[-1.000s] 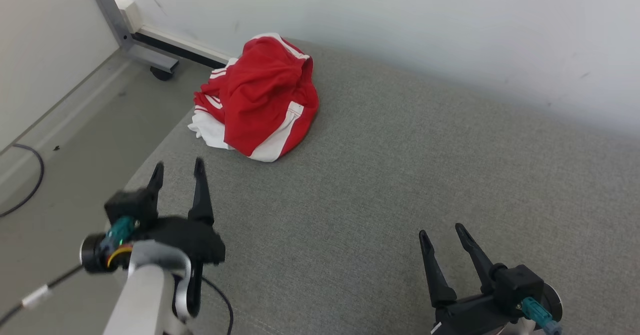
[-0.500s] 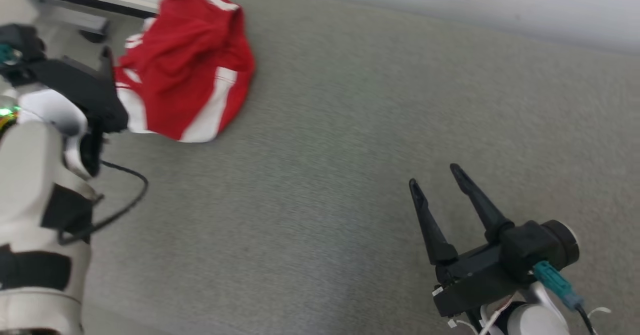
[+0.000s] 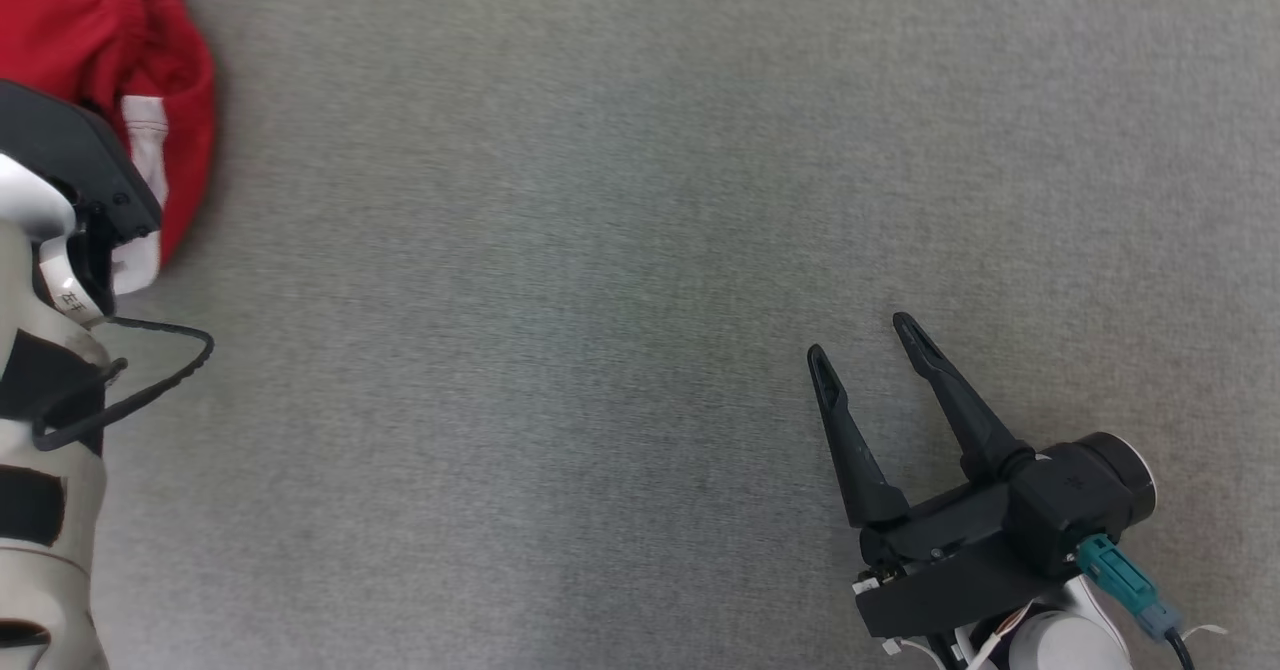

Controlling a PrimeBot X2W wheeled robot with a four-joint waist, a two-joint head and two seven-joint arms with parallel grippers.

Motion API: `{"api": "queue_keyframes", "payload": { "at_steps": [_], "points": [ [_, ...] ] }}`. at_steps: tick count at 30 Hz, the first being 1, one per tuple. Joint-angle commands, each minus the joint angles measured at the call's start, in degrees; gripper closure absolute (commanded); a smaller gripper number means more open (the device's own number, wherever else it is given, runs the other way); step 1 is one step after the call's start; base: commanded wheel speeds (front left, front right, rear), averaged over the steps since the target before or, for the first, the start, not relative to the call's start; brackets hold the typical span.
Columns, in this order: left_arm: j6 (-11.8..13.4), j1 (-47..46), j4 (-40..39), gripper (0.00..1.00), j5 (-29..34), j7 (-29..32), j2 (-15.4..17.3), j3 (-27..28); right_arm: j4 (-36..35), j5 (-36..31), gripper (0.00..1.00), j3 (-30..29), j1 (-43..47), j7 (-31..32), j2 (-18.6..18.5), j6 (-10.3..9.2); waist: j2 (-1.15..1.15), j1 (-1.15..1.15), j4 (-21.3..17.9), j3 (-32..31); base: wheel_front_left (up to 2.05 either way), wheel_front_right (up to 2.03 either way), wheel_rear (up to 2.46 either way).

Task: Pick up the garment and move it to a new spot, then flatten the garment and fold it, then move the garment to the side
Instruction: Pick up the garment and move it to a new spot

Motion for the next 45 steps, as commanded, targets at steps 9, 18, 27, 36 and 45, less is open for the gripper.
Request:
{"api": "queue_keyframes", "payload": {
  "at_steps": [9, 18, 27, 36, 45],
  "points": [
    [-0.6, -1.4, 0.7, 1.00, 1.1, -1.0, 2.2, -1.3, 2.6, 1.4, 0.00, 1.3, -1.4, -1.9, 1.3, 0.19, -0.02, -0.02, -3.3, 1.0, 0.00, 0.00, 0.00],
    [-2.0, -2.1, -0.7, 1.00, 1.5, 1.4, 4.1, -2.9, 7.9, 3.2, 0.00, 2.7, -1.6, -4.8, 2.8, 0.19, -0.02, -0.02, -2.9, -7.9, 0.00, 0.00, 0.00],
    [-5.0, -3.0, -6.4, 1.00, 2.7, 2.7, 5.9, -5.8, 13.6, 5.7, 0.00, 2.8, 0.6, -8.3, 3.7, 0.19, -0.02, -0.02, -5.4, -20.1, 0.00, 0.00, 0.00],
    [-9.2, -1.2, -14.4, 1.00, -0.9, -0.9, 0.8, -6.4, 15.0, 6.4, 0.00, 0.0, 3.3, -8.7, 3.8, 0.19, -0.02, -0.02, -10.8, -27.8, 0.00, 0.00, 0.00],
    [-11.9, 6.8, -28.6, 1.00, -6.0, -1.8, -7.2, -10.2, 12.4, 5.0, 0.00, -3.2, 5.1, -7.0, 3.7, 0.19, -0.02, -0.02, -19.8, -30.5, 0.00, 0.00, 0.00]
  ]
}}
